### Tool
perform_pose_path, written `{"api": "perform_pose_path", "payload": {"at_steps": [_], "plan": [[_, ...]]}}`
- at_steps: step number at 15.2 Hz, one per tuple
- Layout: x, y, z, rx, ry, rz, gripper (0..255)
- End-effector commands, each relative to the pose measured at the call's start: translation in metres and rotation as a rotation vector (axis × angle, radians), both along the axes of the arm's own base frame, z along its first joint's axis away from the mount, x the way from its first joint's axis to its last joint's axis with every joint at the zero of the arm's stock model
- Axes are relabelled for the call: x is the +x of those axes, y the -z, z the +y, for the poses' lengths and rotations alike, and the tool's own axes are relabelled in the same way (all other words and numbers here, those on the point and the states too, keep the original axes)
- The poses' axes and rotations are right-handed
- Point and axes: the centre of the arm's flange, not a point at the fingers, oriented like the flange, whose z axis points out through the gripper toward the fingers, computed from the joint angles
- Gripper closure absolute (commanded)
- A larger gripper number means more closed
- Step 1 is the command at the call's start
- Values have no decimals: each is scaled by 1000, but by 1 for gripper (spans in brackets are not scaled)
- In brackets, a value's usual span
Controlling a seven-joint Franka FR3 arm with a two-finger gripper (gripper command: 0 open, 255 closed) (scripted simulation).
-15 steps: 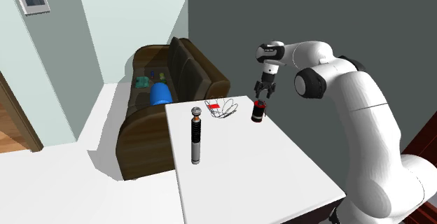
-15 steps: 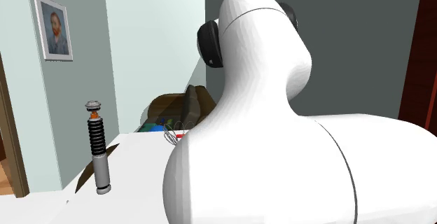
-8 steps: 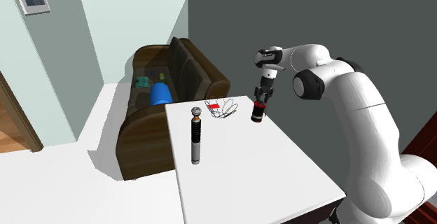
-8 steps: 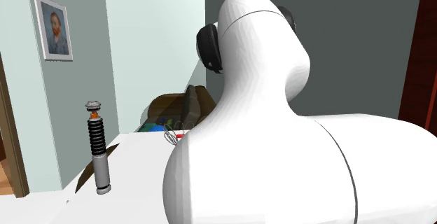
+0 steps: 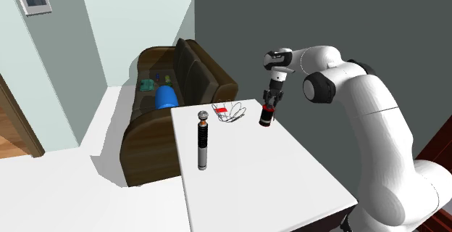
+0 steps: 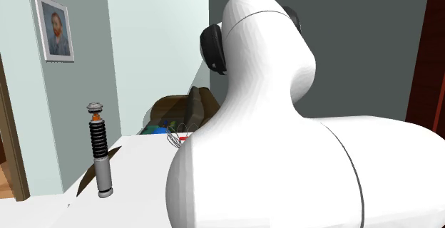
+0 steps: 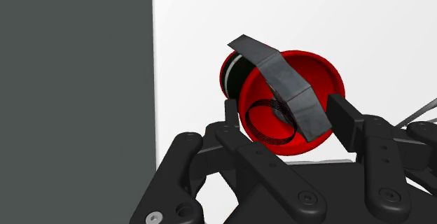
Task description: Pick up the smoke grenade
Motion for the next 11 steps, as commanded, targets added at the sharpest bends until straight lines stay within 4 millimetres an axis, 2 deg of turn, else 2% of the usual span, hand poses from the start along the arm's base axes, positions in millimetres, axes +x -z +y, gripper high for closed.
{"api": "perform_pose_path", "payload": {"at_steps": [1,11], "plan": [[0,1,0,1,0,1,255],[0,-52,0,1,0,1,255]]}}
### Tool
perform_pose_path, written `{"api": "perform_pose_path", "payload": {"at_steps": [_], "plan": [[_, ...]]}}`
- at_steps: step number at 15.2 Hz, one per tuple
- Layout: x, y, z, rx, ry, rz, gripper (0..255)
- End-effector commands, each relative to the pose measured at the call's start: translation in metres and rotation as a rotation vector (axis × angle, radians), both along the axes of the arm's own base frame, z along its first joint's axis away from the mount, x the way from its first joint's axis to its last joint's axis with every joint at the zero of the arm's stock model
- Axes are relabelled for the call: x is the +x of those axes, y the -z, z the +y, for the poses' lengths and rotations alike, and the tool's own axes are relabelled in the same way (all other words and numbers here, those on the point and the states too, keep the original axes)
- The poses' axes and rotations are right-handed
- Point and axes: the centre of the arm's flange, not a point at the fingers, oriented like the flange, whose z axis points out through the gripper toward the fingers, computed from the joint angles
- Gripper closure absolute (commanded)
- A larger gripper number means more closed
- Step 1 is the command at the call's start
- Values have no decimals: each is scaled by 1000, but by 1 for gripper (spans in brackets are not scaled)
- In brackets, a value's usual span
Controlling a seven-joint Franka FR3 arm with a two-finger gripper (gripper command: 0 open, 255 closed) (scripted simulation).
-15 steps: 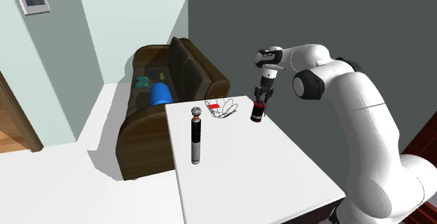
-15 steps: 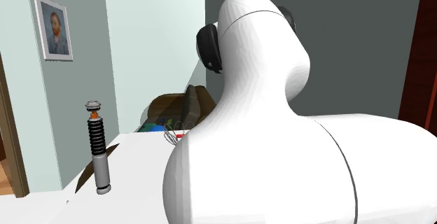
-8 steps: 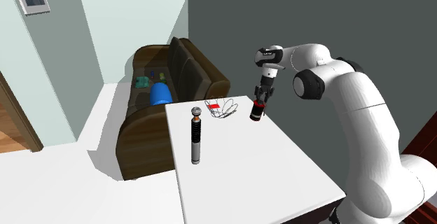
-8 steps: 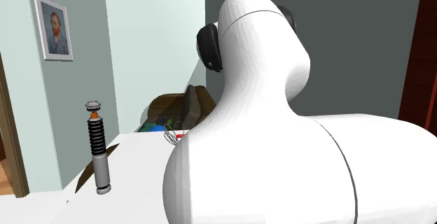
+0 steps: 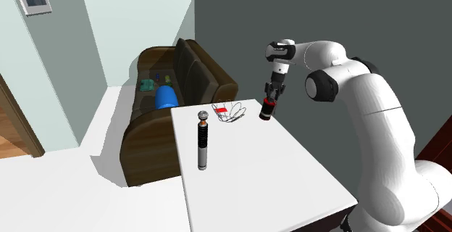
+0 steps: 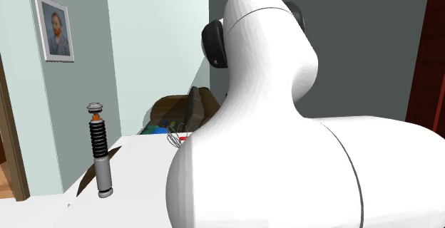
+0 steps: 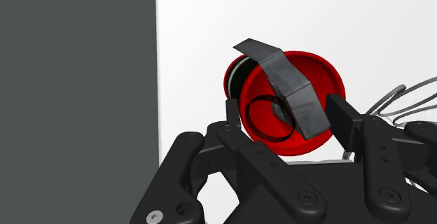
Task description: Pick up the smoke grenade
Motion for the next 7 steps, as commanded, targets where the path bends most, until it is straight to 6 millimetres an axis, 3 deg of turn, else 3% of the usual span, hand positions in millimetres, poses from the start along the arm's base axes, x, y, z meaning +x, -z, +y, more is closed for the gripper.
{"api": "perform_pose_path", "payload": {"at_steps": [1,5,7], "plan": [[1,-10,0,0,0,0,255],[1,-31,0,0,0,0,255],[1,-32,0,0,0,0,255]]}}
